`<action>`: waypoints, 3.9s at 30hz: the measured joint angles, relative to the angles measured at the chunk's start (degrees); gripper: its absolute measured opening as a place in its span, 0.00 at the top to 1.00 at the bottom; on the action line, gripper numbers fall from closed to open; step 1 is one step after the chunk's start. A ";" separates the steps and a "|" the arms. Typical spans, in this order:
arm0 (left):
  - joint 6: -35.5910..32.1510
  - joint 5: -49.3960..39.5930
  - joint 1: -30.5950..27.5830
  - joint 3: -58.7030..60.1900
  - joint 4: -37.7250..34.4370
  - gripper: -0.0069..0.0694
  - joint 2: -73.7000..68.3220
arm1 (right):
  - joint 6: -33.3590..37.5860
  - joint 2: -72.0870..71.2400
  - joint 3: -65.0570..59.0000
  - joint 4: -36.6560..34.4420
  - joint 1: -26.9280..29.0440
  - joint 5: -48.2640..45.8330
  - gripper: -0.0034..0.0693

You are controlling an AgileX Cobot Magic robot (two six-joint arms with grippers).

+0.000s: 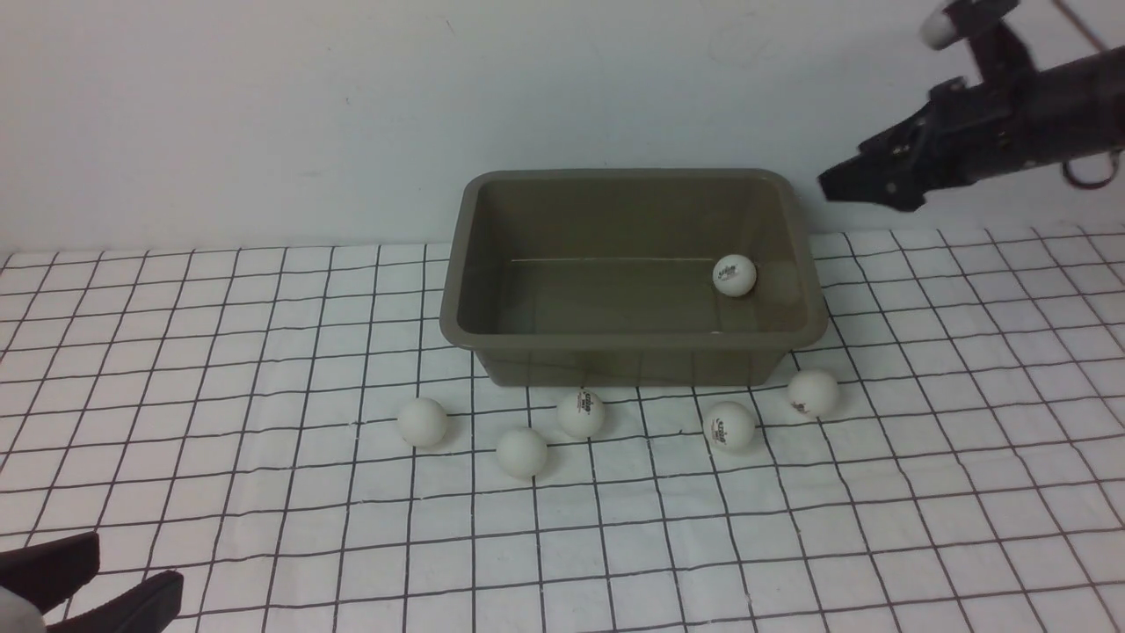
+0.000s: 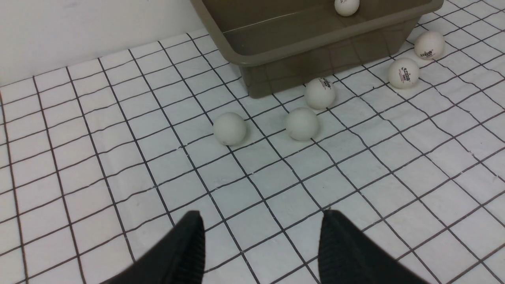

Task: Put the table tennis balls into the box on the white checkered tablecloth.
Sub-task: 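Reach for and grasp a ping pong ball on the table, then release the ping pong ball into the bin and lift the gripper away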

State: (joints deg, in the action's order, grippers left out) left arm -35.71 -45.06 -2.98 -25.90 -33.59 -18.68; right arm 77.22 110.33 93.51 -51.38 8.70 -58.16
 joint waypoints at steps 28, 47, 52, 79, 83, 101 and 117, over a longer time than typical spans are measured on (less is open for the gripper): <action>-0.13 0.00 0.00 0.00 0.59 0.44 0.00 | -18.93 -1.84 -6.45 15.89 -5.18 -11.17 0.27; -0.17 0.00 0.00 0.00 0.59 0.44 0.00 | -15.44 -1.84 -20.79 15.75 -14.07 14.34 0.27; -0.17 0.00 0.00 0.00 0.59 0.44 0.00 | -14.55 -1.84 -20.79 16.36 -14.07 15.66 0.27; -0.17 -0.17 0.00 0.00 0.59 0.44 0.00 | -12.29 5.99 -20.79 10.06 -14.07 18.09 0.47; -0.17 -0.17 0.00 0.00 0.65 0.44 0.00 | -13.09 5.66 -20.58 10.79 -13.71 19.80 0.46; -0.17 -1.31 0.00 0.00 0.77 0.44 0.00 | -2.03 -1.02 -13.45 -9.68 -12.73 10.39 0.46; -0.17 -1.63 0.00 0.00 0.87 0.44 0.00 | -0.69 -1.14 -11.72 -9.35 -13.67 14.67 0.26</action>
State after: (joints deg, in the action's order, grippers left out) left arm -35.88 -46.68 -2.98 -25.90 -32.72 -18.68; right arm 76.52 109.19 81.79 -60.73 -4.97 -43.49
